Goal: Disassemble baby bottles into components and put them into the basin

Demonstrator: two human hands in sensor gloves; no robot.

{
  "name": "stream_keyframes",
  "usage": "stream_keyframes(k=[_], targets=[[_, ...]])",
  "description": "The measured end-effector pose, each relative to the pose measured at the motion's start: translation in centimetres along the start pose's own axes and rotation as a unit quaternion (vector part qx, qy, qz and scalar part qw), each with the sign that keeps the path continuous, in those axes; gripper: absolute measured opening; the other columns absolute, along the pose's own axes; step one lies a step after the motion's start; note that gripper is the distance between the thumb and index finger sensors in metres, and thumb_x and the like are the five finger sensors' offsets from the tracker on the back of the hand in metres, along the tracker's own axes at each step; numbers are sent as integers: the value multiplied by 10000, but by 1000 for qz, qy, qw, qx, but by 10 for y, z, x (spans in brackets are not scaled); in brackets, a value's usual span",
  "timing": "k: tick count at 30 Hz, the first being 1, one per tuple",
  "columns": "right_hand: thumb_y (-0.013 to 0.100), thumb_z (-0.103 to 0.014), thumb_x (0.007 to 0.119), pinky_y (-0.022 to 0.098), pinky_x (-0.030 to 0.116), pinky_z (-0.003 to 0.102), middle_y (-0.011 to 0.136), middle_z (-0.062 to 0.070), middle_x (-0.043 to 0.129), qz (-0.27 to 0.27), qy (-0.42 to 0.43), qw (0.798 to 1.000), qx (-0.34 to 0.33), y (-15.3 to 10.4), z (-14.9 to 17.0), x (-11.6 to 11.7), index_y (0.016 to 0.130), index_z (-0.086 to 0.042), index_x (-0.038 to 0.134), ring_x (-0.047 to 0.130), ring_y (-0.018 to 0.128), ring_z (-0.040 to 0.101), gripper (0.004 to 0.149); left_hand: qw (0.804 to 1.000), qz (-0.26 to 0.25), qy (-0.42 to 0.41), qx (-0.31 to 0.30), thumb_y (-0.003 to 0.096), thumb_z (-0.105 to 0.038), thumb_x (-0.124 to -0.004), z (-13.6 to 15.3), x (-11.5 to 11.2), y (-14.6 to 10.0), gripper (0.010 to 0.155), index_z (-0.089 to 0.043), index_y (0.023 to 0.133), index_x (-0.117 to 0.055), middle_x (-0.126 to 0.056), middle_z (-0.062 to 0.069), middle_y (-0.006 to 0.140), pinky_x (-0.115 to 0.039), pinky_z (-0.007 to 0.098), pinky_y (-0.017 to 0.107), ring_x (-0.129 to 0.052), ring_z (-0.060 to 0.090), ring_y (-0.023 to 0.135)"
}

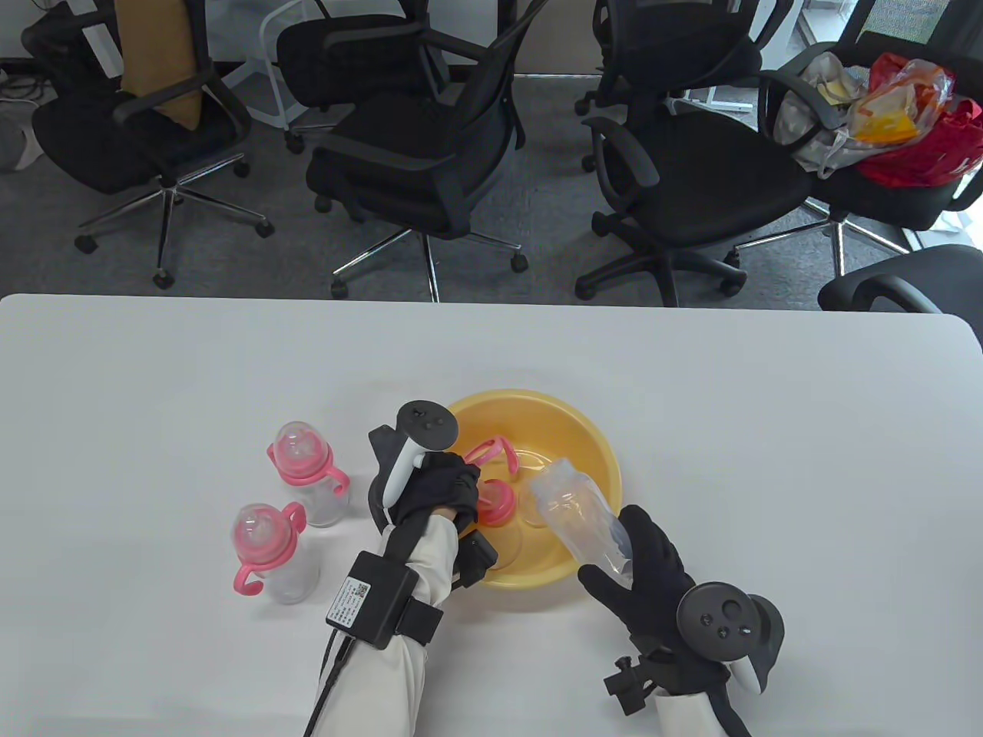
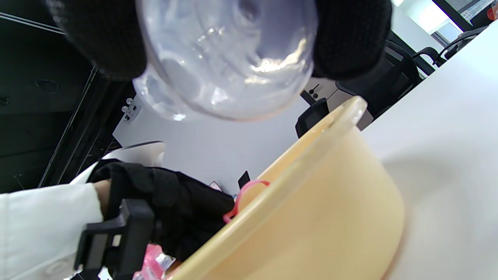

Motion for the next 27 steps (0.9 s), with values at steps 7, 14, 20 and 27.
stream_keyframes(k=[7, 14, 20, 27], targets=[[532, -528, 763, 596, 728, 525, 1065, 254, 573, 3, 6, 1000, -8, 0, -1, -2, 1111, -27, 384, 677, 821, 498, 855, 1000, 16, 4, 13, 624, -206, -706, 1, -12, 9, 497, 177, 925, -804, -975, 268, 687, -892, 376, 295, -1001, 371, 496], [534, -528, 762, 597, 727, 525, 1066, 254, 571, 4, 9, 1000, -7, -1, -1, -2, 1111, -27, 383, 677, 820, 498, 853, 999, 32, 18, 26, 630, -206, -698, 2, -20, 13, 510, 169, 968, -768, -962, 269, 731, -891, 390, 326, -992, 387, 535], [535, -527, 762, 595, 727, 526, 1065, 254, 572, 4, 8, 1000, -6, -1, 0, -3, 1111, -27, 383, 677, 819, 500, 852, 1000, 18, 9, 7, 631, -206, -691, 0, -16, 10, 530, 152, 1023, -704, -909, 299, 820, -873, 440, 400, -954, 437, 626], [534, -525, 763, 593, 729, 527, 1064, 257, 572, 5, 7, 1000, -5, -1, 0, -3, 1110, -24, 385, 677, 819, 500, 852, 997, -26, -16, -67, 630, -218, -689, -11, 9, -11, 535, 117, 1046, -689, -877, 318, 874, -854, 486, 438, -926, 480, 680]])
Point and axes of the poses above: the tracker on the back of each hand, its own z axis roughly to the little-finger side, its own y axis roughly from the wrist to the fingertips, x = y × z, the point moved 5 cm from there along y, roughly from the wrist to the fingertips
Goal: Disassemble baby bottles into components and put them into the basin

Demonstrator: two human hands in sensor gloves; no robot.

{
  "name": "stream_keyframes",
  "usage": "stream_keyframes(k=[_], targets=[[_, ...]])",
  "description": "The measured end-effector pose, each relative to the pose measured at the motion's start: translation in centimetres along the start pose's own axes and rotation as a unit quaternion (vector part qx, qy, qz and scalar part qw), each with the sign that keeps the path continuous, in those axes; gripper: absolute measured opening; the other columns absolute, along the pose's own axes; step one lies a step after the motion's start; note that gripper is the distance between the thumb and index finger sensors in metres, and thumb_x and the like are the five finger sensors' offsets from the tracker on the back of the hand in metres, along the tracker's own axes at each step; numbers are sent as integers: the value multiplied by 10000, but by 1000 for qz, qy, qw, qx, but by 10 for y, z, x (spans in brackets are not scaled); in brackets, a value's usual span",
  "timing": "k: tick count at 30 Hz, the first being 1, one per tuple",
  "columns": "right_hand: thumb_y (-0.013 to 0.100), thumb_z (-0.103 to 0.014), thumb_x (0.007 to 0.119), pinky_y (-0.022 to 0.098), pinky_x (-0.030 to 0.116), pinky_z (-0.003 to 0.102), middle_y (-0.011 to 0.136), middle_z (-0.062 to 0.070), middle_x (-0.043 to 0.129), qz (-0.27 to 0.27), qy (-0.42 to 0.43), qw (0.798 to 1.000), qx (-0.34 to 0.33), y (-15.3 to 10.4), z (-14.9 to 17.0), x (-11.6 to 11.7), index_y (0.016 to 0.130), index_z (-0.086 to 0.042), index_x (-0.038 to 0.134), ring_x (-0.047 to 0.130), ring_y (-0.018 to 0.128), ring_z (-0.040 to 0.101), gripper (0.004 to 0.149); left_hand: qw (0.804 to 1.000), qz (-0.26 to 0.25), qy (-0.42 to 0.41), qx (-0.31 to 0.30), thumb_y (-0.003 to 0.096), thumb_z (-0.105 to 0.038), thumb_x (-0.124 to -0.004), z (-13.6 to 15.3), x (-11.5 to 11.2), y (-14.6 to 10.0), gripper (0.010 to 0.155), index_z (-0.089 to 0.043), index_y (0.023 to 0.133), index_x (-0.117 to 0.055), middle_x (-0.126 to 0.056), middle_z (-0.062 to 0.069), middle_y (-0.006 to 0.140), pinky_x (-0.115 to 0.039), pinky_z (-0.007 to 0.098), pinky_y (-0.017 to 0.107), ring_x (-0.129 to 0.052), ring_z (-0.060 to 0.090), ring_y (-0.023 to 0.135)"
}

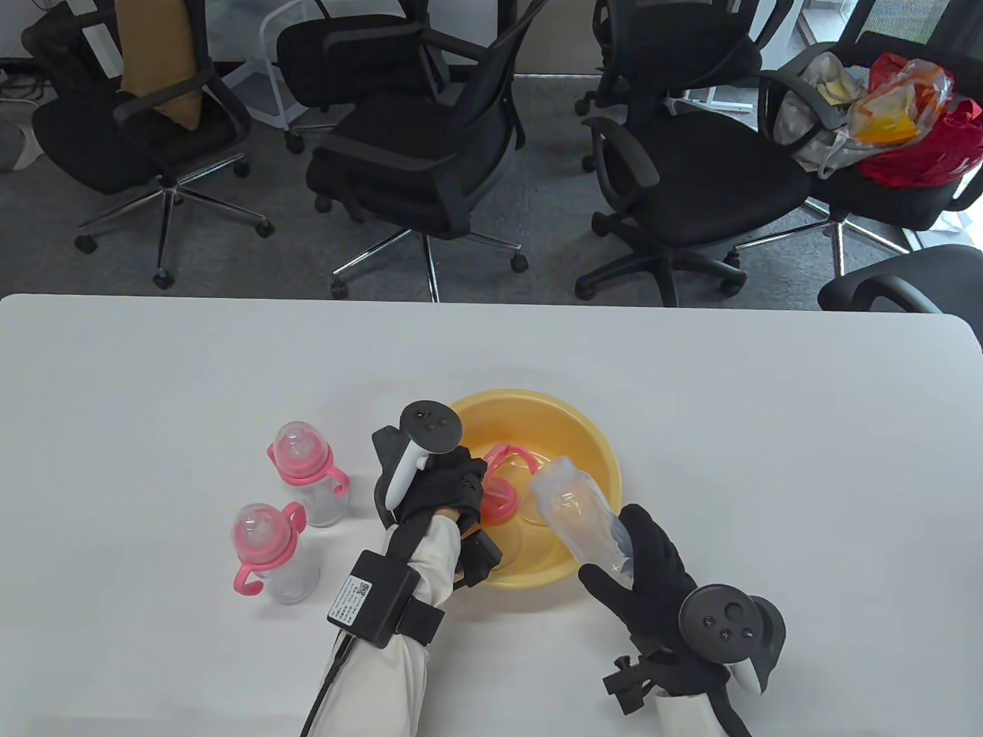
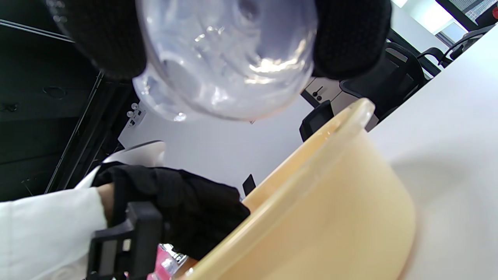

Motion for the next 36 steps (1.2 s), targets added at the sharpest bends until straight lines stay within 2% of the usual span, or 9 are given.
stream_keyframes(k=[8, 15, 21, 26, 30, 33, 36], targets=[[534, -519, 764, 595, 728, 530, 1063, 262, 569, -1, -5, 1000, 3, 0, 0, 0, 1110, -21, 383, 674, 818, 506, 851, 987, -49, -81, -132, 628, -229, -690, -11, 31, -43, 522, 104, 1029, -721, -891, 310, 864, -857, 487, 427, -934, 476, 671], [536, -506, 766, 608, 724, 535, 1069, 267, 556, -4, -9, 1000, 5, 1, -1, 3, 1111, -19, 375, 666, 828, 513, 849, 959, -106, -146, -217, 627, -234, -691, -3, 47, -79, 519, 104, 1019, -733, -900, 306, 853, -860, 484, 418, -941, 471, 660], [540, -483, 775, 631, 720, 540, 1083, 281, 532, -11, -3, 1000, 10, 5, -3, 8, 1116, -18, 359, 651, 847, 532, 849, 936, -143, -185, -262, 629, -236, -690, 7, 54, -100, 518, 104, 1016, -737, -902, 307, 851, -861, 484, 417, -943, 473, 658], [541, -467, 784, 638, 714, 550, 1088, 291, 521, -25, 7, 1000, 3, 14, -13, 15, 1118, -18, 356, 642, 855, 543, 847, 931, -147, -195, -271, 630, -239, -689, 10, 61, -106, 520, 104, 1018, -736, -899, 310, 854, -860, 488, 418, -940, 477, 661], [545, -454, 786, 650, 703, 557, 1094, 297, 513, -63, -15, 998, 5, 30, -28, 23, 1122, -15, 353, 635, 859, 553, 845, 927, -145, -201, -283, 631, -241, -688, 12, 65, -111, 521, 103, 1020, -734, -896, 312, 859, -858, 490, 422, -937, 480, 665], [552, -434, 787, 667, 677, 572, 1100, 309, 490, -137, -40, 989, 24, 47, -35, 37, 1124, -5, 337, 612, 865, 573, 844, 925, -142, -211, -284, 632, -242, -686, 15, 69, -112, 521, 102, 1021, -734, -895, 313, 860, -858, 493, 423, -936, 483, 666], [557, -421, 784, 668, 669, 582, 1099, 321, 478, -176, -67, 981, 35, 60, -38, 51, 1122, 4, 330, 600, 864, 586, 841, 920, -149, -222, -286, 633, -239, -682, 18, 74, -115, 521, 105, 1021, -733, -893, 317, 861, -856, 495, 423, -935, 485, 667]])
Point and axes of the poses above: the tracker on the back of each hand, its own z axis roughly to the little-finger side, its own y axis roughly from the wrist to the fingertips, x = y × z, the point moved 5 cm from there along y, roughly from the wrist to the fingertips
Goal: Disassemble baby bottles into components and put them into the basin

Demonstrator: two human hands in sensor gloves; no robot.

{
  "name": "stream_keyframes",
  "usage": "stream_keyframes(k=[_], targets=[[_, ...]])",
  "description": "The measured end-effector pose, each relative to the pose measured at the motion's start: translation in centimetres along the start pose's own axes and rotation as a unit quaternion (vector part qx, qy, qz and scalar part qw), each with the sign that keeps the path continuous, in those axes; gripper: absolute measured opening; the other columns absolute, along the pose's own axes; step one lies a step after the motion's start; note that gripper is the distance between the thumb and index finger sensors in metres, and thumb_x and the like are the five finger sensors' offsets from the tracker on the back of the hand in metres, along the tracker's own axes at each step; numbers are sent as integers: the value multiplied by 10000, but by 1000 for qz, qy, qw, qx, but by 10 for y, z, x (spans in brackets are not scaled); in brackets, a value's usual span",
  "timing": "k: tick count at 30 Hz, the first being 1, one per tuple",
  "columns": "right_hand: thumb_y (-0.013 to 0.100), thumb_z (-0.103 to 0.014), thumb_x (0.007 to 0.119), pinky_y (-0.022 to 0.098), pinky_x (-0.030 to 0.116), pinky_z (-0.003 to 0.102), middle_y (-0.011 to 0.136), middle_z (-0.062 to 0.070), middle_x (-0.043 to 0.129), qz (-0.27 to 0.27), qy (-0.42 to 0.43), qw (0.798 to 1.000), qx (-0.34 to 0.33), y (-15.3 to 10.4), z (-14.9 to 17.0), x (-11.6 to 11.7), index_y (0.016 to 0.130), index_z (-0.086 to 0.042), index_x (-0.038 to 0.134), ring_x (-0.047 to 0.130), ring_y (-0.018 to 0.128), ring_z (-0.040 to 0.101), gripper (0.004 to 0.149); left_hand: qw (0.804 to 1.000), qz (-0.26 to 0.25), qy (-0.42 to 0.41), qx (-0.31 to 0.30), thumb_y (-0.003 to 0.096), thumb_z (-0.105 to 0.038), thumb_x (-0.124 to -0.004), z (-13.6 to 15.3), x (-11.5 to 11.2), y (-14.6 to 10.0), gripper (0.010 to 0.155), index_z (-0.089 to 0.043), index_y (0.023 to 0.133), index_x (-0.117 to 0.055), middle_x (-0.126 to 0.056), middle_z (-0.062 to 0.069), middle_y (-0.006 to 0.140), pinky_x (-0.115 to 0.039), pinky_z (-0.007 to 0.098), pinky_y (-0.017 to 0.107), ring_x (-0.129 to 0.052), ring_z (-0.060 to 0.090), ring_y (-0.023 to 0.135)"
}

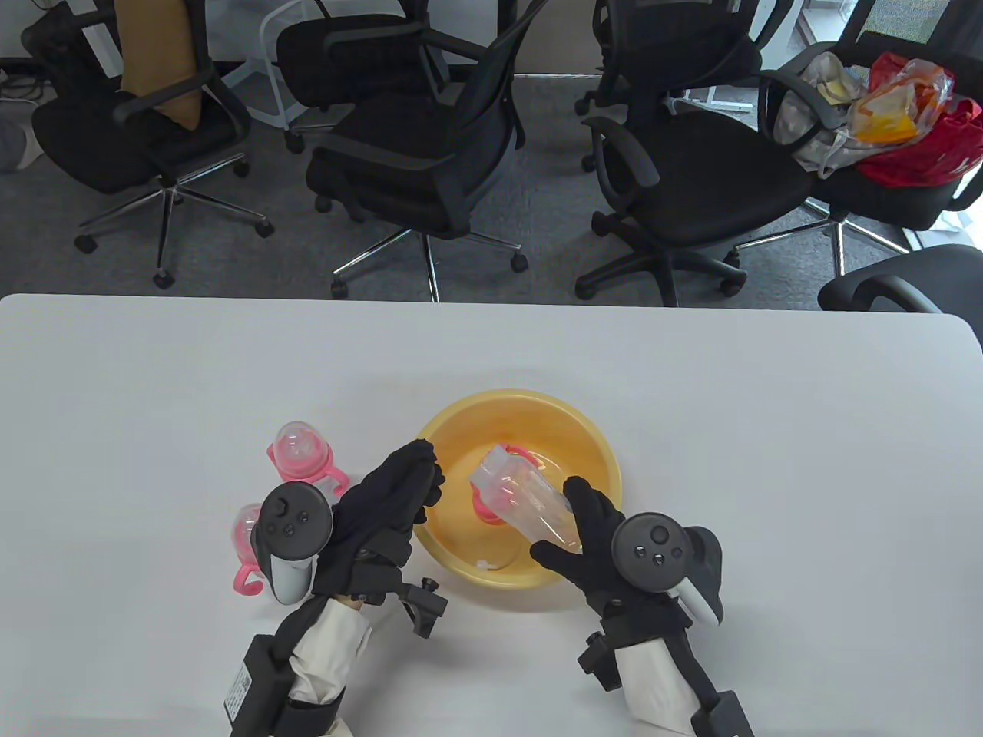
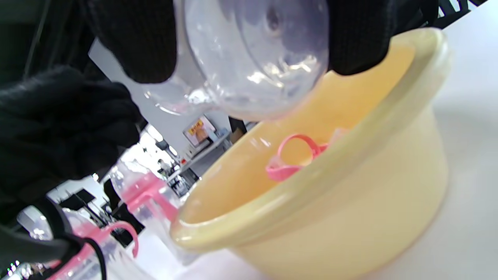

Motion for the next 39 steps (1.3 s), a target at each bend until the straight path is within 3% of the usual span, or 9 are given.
stream_keyframes(k=[5, 11, 23, 30, 39], targets=[[556, -416, 785, 664, 670, 585, 1094, 328, 480, -40, -41, 998, 29, 24, -5, 15, 1120, 11, 333, 600, 858, 591, 839, 1000, -15, 1, -8, 635, -238, -676, -3, 12, -4, 518, 101, 1022, -733, -892, 315, 864, -856, 496, 427, -933, 485, 671], [556, -405, 785, 659, 668, 593, 1090, 339, 480, -137, -94, 984, 67, 49, -5, 40, 1117, 20, 335, 597, 854, 600, 835, 1000, -22, 10, -4, 637, -233, -669, 0, 16, -3, 515, 101, 1023, -730, -889, 319, 866, -855, 498, 428, -930, 488, 673], [557, -352, 777, 670, 622, 616, 1089, 364, 421, -243, -123, 954, 123, 71, 2, 78, 1104, 47, 290, 532, 872, 633, 834, 1000, -19, 2, -4, 636, -235, -671, 1, 15, -3, 516, 101, 1024, -730, -889, 318, 866, -854, 500, 429, -930, 489, 674], [543, -342, 793, 668, 622, 617, 1092, 351, 458, -289, -152, 932, 156, 77, 6, 92, 1103, 43, 324, 537, 890, 629, 825, 1000, -16, -4, -10, 637, -235, -672, -1, 15, -4, 518, 104, 1024, -729, -889, 320, 866, -854, 501, 429, -930, 490, 674], [526, -344, 812, 661, 631, 617, 1106, 330, 479, -299, -182, 920, 174, 81, 8, 96, 1106, 26, 345, 555, 898, 616, 831, 1000, -12, -8, -17, 637, -237, -673, -2, 15, -5, 518, 103, 1025, -730, -888, 318, 869, -854, 500, 430, -930, 490, 674]])
Point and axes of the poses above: the tracker on the back of each hand, its own z axis roughly to the little-finger side, its own y axis roughly from the wrist to the fingertips, x = y × z, the point moved 5 cm from there along y, roughly from the wrist to the fingertips
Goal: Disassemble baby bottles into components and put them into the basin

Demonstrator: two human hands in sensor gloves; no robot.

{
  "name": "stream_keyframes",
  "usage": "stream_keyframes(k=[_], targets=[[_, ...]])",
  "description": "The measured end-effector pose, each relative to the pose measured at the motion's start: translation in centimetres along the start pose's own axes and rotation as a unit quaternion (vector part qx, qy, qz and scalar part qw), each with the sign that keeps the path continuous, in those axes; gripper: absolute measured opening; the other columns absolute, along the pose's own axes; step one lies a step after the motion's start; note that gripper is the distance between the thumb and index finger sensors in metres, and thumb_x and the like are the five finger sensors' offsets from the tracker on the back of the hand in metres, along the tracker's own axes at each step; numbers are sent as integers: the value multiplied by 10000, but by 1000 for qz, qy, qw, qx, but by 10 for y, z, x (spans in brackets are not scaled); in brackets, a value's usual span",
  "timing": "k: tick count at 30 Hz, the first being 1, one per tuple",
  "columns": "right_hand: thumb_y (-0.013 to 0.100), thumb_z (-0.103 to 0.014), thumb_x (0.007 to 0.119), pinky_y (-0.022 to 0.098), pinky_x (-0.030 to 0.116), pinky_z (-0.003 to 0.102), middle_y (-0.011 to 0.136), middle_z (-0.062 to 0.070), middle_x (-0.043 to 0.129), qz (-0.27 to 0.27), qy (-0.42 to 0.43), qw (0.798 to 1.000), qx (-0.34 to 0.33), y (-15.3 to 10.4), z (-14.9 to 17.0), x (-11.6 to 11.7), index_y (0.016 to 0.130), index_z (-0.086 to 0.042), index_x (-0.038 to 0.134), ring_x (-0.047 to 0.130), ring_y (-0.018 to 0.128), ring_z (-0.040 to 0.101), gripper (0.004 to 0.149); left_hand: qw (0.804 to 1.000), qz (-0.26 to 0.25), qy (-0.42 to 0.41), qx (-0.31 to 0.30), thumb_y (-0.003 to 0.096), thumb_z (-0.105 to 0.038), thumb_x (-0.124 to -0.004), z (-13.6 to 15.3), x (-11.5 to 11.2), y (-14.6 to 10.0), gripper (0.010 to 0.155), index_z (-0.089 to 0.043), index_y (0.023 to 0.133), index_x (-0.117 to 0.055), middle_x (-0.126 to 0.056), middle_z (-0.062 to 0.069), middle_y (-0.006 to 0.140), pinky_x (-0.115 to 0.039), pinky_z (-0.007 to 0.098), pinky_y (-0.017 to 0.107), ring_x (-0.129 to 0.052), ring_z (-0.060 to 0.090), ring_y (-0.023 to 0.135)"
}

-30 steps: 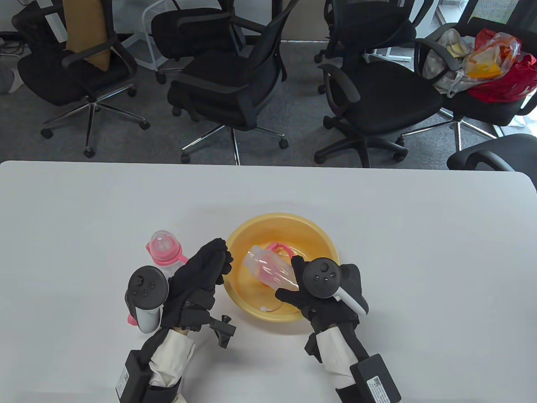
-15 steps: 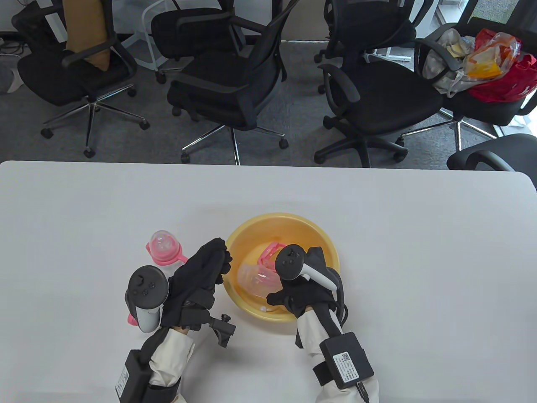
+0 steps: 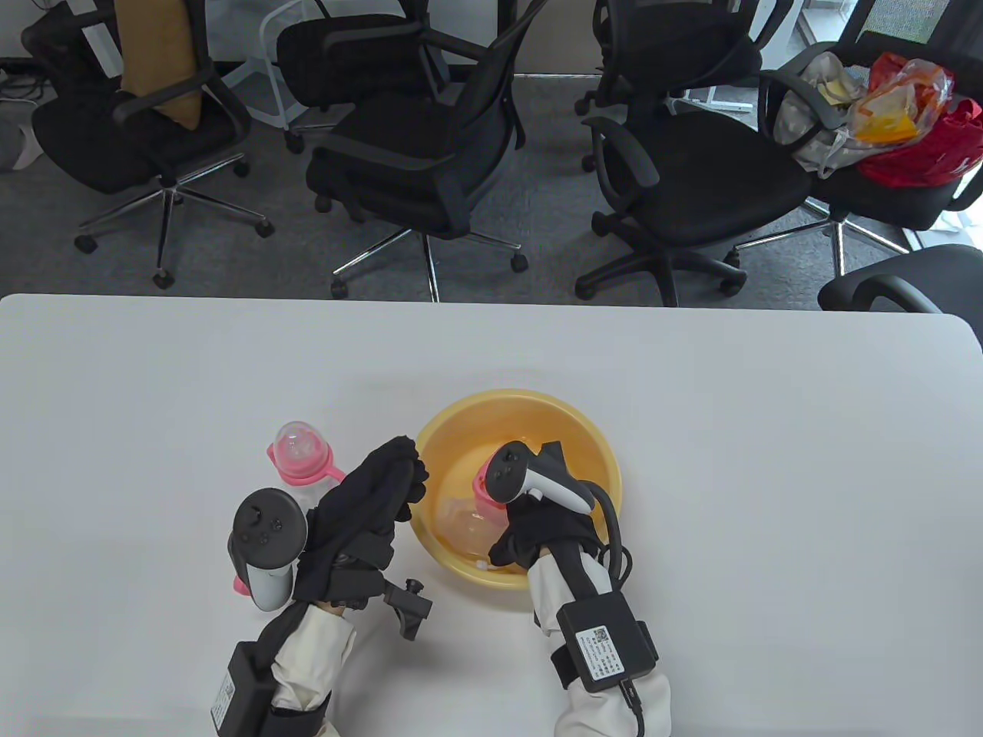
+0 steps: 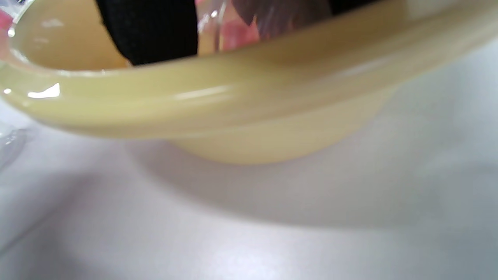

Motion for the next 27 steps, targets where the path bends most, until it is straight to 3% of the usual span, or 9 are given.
stream_keyframes(k=[6, 16, 22, 27], targets=[[536, -350, 796, 666, 609, 635, 1118, 333, 455, 3, 2, 1000, -6, -4, 0, 0, 1111, 21, 325, 518, 910, 622, 830, 1000, 4, -3, -4, 637, -238, -676, -2, 1, -1, 520, 102, 1026, -729, -888, 322, 869, -852, 503, 431, -928, 493, 676], [553, -356, 768, 683, 563, 644, 1120, 341, 424, 72, 0, 997, -25, -31, 10, -7, 1112, 30, 302, 468, 917, 630, 823, 1000, 8, 21, -7, 638, -248, -686, -19, 17, -7, 537, 107, 1040, -716, -870, 343, 888, -842, 522, 444, -912, 516, 693], [556, -363, 761, 688, 567, 632, 1121, 326, 444, 179, 19, 981, -72, -62, 21, -19, 1113, 16, 324, 482, 918, 619, 803, 997, -26, 77, -7, 637, -256, -703, -42, 50, -20, 551, 101, 1057, -700, -848, 354, 914, -829, 538, 466, -891, 532, 721], [557, -371, 761, 685, 595, 608, 1116, 302, 497, 284, 72, 949, -114, -90, 37, -27, 1113, -2, 369, 526, 919, 592, 774, 987, -57, 151, 21, 633, -256, -729, -53, 81, -34, 568, 91, 1079, -682, -805, 369, 962, -802, 564, 505, -850, 561, 770]])
Point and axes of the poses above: the tracker on the back of each hand, its own z axis roughly to the little-finger side, its own y axis roughly from the wrist to the fingertips, x = y × z, the point moved 5 cm from there along y, roughly from the wrist to the fingertips
